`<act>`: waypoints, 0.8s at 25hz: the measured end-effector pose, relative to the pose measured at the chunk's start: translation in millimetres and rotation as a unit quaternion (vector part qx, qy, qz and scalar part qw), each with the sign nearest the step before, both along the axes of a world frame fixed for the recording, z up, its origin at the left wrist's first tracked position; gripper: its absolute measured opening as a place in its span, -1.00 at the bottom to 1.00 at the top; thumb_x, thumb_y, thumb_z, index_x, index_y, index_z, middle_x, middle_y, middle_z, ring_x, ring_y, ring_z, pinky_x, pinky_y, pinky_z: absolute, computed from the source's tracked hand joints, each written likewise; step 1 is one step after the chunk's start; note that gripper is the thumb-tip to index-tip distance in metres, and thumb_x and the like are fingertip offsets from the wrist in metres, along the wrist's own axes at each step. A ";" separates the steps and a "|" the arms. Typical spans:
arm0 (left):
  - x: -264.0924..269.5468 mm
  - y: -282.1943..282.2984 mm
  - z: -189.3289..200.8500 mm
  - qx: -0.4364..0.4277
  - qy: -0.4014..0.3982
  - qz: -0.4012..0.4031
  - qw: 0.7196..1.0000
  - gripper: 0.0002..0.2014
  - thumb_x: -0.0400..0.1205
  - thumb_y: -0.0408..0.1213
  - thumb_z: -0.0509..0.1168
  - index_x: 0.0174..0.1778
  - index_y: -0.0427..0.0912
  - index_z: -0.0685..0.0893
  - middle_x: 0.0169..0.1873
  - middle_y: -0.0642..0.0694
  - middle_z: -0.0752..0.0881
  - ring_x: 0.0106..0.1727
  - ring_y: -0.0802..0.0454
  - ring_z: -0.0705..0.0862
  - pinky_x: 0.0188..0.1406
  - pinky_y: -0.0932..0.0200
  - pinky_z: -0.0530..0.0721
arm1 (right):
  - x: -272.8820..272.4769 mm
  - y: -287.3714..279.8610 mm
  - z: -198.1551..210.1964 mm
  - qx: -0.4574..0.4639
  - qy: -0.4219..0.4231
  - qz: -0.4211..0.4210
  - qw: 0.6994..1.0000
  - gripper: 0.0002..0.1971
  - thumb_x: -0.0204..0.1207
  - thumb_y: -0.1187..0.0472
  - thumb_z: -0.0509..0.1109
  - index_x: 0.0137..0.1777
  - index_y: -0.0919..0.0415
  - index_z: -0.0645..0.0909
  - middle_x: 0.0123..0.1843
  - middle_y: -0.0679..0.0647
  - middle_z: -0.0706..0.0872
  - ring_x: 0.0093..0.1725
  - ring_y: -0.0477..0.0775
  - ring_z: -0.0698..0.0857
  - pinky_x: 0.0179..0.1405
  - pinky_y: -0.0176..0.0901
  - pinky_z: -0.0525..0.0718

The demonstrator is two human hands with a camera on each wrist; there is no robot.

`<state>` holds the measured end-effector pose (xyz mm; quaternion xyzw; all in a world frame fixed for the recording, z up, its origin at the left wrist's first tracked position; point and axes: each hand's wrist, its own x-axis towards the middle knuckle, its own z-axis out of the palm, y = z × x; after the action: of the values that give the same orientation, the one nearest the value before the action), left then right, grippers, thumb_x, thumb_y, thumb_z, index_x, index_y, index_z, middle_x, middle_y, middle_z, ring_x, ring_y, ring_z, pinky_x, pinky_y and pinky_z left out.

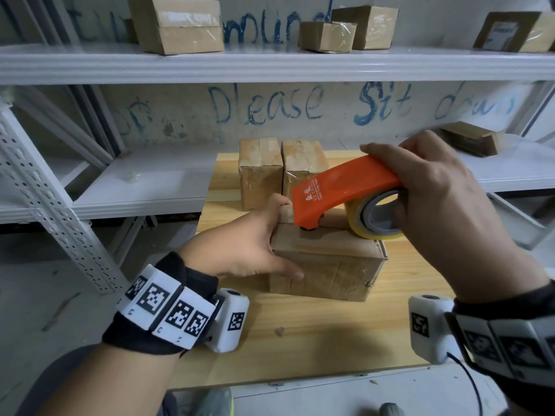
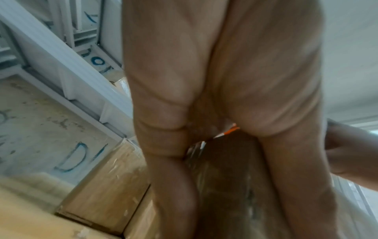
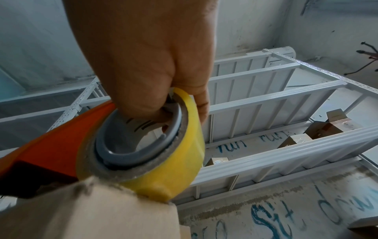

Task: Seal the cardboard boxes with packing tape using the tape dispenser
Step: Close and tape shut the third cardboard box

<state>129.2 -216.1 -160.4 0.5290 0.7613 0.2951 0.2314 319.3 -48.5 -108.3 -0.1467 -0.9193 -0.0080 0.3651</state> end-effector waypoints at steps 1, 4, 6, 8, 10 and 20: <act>-1.6 0.5 -0.6 0.002 0.008 -0.012 1.000 -0.09 0.32 -0.02 0.71 0.47 0.08 0.27 0.25 0.11 0.66 0.27 0.18 0.66 0.31 -0.05 0.67 | 1.8 -0.2 1.2 -0.001 -0.001 0.003 1.000 -0.33 0.31 0.17 0.26 0.50 0.14 0.57 0.06 0.24 0.57 0.02 0.36 0.60 -0.05 0.27 0.64; -2.3 1.3 -1.5 0.010 0.019 -0.027 0.999 -0.10 0.34 -0.01 0.69 0.46 0.07 0.25 0.25 0.07 0.65 0.27 0.14 0.67 0.27 -0.09 0.70 | 7.3 -0.6 2.4 -0.003 0.003 -0.003 1.000 -0.34 0.28 0.19 0.27 0.48 0.11 0.60 0.06 0.23 0.59 0.01 0.35 0.62 -0.09 0.20 0.66; -2.6 1.9 -1.3 0.010 0.015 -0.030 0.999 -0.10 0.35 -0.04 0.69 0.45 0.06 0.25 0.27 0.05 0.64 0.28 0.13 0.66 0.27 -0.09 0.70 | 10.8 -0.7 0.7 0.004 0.002 -0.015 1.000 -0.35 0.30 0.22 0.29 0.48 0.11 0.59 0.06 0.23 0.60 0.02 0.35 0.61 -0.11 0.18 0.66; -3.1 1.8 -0.8 0.012 0.010 -0.035 0.999 -0.08 0.31 0.02 0.69 0.45 0.08 0.24 0.28 0.04 0.64 0.30 0.12 0.66 0.28 -0.10 0.70 | 13.4 0.4 -1.1 0.014 0.005 -0.027 1.000 -0.37 0.34 0.28 0.29 0.49 0.10 0.59 0.06 0.24 0.60 0.01 0.34 0.61 -0.14 0.16 0.66; -2.7 1.7 1.0 0.011 0.008 -0.037 0.999 -0.08 0.28 0.06 0.68 0.44 0.10 0.25 0.27 0.04 0.64 0.29 0.13 0.66 0.27 -0.09 0.71 | 17.1 4.2 -2.1 0.011 0.006 -0.030 0.999 -0.37 0.34 0.27 0.28 0.49 0.09 0.59 0.06 0.24 0.60 0.01 0.35 0.61 -0.14 0.19 0.67; -0.1 0.0 6.6 -0.018 0.001 -0.019 1.000 -0.08 0.31 0.01 0.70 0.44 0.11 0.24 0.20 0.08 0.66 0.22 0.16 0.68 0.28 -0.01 0.69 | 22.2 13.3 -10.7 -0.026 0.025 -0.044 0.998 -0.35 0.30 0.25 0.23 0.48 0.13 0.58 0.03 0.25 0.59 -0.02 0.35 0.58 -0.15 0.18 0.64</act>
<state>129.1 -216.1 -153.8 0.5397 0.7564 0.2762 0.2456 341.5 -35.2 -119.0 -0.1968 -0.9023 0.0032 0.3836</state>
